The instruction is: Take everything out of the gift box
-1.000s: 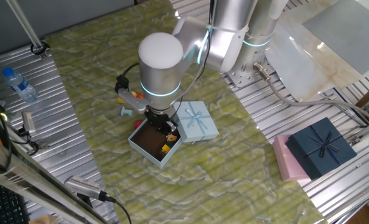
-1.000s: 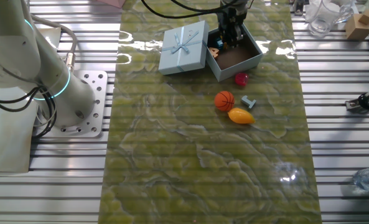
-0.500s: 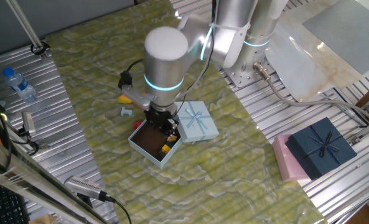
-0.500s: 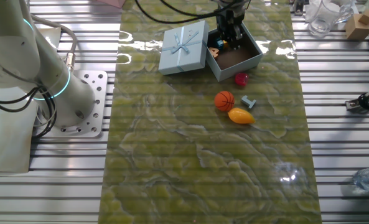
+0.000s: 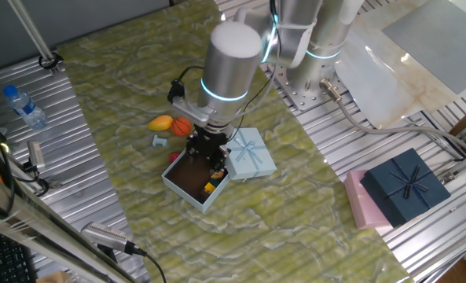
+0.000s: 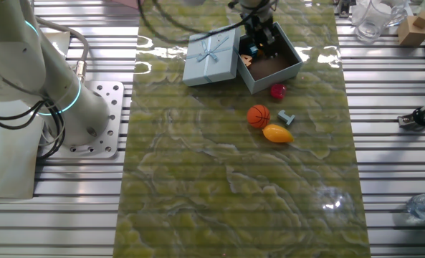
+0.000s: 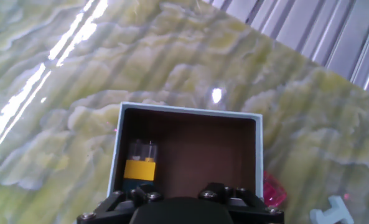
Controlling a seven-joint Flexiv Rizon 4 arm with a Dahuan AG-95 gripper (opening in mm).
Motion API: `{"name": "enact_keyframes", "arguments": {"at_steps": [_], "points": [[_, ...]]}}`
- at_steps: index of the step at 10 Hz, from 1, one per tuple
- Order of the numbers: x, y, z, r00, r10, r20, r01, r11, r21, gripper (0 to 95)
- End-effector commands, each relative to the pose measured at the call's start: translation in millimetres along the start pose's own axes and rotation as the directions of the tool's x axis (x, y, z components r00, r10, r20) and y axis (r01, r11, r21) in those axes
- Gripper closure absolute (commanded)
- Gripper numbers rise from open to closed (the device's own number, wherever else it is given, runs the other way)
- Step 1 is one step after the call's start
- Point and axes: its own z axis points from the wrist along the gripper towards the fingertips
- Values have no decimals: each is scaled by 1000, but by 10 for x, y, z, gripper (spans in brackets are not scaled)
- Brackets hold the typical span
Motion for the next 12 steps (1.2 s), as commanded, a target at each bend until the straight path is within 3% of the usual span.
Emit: {"name": "enact_keyframes", "arguments": {"at_steps": [1,3,4,5,6,12], "points": [[-46,-28,35,999,-38,18,38,999,16,570],[-127,8,87,1000,-14,8,14,1000,19,570],[-194,47,147,1000,-7,8,7,1000,16,380],[-253,88,210,1000,-2,13,2,1000,2,570],[-279,109,248,1000,6,10,-6,1000,-6,570],[-247,17,286,997,-25,-75,18,996,-92,570]]}}
